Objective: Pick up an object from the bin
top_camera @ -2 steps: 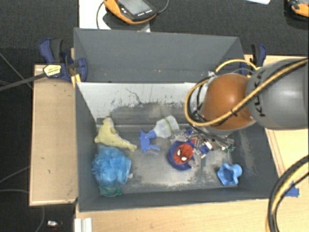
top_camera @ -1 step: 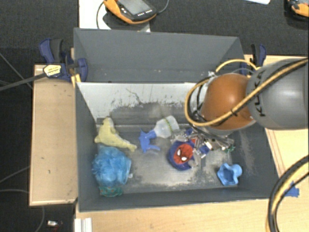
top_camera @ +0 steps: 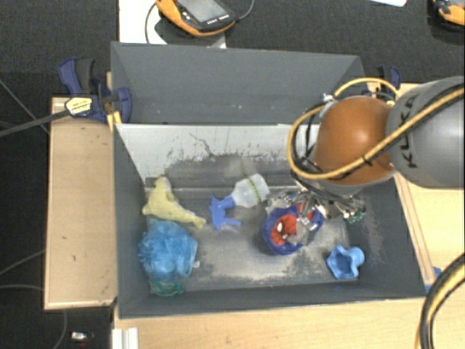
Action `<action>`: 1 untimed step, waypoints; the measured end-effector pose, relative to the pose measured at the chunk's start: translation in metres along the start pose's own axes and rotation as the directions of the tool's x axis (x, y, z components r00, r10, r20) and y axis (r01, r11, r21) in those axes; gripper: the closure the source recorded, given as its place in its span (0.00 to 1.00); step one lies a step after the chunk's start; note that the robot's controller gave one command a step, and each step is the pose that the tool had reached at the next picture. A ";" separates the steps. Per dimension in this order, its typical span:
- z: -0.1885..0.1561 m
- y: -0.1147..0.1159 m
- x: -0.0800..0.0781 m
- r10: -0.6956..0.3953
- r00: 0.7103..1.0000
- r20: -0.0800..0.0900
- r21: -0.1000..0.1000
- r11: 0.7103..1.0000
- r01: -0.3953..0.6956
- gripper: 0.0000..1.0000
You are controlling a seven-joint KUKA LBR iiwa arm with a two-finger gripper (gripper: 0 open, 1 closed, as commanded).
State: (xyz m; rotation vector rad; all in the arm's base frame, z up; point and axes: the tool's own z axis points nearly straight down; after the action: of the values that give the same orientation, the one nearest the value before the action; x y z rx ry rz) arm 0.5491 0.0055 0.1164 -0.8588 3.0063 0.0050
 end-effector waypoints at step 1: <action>-0.038 0.000 0.000 0.000 1.000 -0.001 -0.001 1.000 0.000 1.00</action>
Offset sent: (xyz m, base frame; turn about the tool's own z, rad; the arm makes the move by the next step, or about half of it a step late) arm 0.0000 -0.0001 0.0853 0.0005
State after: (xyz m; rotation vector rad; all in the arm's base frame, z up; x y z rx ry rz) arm 0.5489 0.0054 0.1547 -0.8584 3.0074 0.0056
